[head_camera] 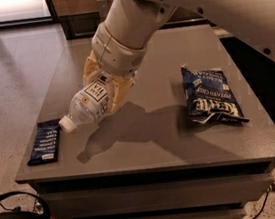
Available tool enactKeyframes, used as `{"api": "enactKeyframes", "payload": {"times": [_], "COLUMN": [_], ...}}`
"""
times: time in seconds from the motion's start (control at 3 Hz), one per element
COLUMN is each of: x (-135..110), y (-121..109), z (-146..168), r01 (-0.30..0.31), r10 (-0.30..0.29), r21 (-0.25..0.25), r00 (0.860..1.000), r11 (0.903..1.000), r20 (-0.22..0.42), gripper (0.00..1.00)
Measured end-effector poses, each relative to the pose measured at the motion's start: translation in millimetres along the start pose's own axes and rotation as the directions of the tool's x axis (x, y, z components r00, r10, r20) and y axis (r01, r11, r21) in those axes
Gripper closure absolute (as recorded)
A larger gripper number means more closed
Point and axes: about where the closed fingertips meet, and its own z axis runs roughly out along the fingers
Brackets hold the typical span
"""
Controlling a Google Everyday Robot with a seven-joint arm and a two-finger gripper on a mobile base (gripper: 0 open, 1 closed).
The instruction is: Move blue plastic bottle near rxbar blueberry
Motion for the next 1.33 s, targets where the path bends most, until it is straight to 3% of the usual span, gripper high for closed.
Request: {"api": "enactKeyframes", "payload": {"times": [0.33,0.67,1.0,1.33], "x": [-27,-46,-54,-52], "y": [2,4,10,19], "z": [25,46,64,86], "r01": [0.090,0.184,0.231,0.239], "r10": [-0.087,-0.169,-0.200,-0.189], "r21": [-0.059,-0.102,-0.136,-0.177], "r00": [0.995,0.975,0.957,0.947], "r11": [0.9941,0.9776,0.9634,0.9549], "r20": [0.054,0.143,0.209,0.260], "gripper": [1.00,1.00,1.00,1.00]}}
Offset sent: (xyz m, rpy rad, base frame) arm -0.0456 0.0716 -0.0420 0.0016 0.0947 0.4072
